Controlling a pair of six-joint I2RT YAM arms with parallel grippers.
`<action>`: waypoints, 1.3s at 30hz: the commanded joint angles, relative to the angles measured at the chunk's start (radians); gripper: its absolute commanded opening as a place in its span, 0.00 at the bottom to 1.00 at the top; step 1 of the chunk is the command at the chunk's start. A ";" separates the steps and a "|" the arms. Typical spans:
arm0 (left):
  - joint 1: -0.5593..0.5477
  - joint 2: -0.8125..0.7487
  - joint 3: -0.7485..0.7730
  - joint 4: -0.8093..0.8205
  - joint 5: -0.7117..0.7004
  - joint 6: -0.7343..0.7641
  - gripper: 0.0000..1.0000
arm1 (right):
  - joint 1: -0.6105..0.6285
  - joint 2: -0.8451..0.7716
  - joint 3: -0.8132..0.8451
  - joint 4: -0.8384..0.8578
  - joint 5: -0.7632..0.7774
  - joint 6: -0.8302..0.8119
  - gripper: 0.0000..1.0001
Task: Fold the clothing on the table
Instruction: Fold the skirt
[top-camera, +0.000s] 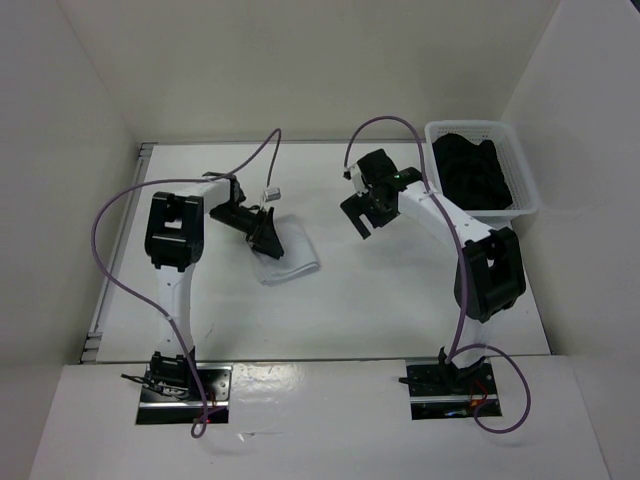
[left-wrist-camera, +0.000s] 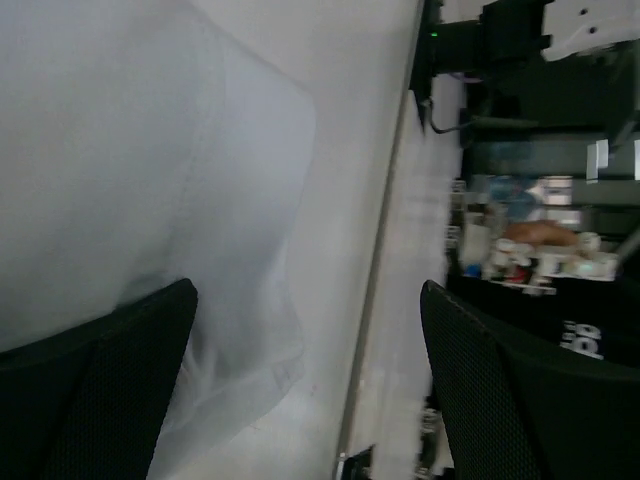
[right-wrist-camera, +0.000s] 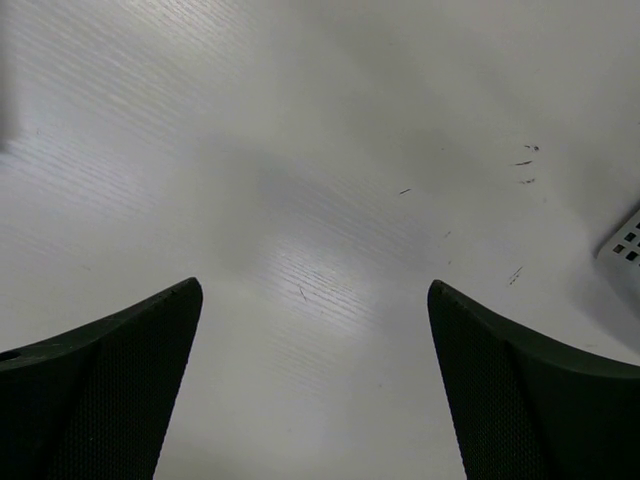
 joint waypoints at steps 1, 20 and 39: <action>0.026 0.069 -0.079 -0.025 0.025 0.097 0.99 | -0.002 0.009 0.006 0.043 -0.026 -0.006 0.97; 0.077 0.040 -0.176 0.022 -0.024 0.061 0.99 | -0.002 -0.012 -0.024 0.074 -0.035 -0.006 0.98; 0.337 -0.972 -0.040 0.343 -0.535 -0.479 0.99 | -0.392 -0.475 -0.258 0.180 -0.136 0.027 0.98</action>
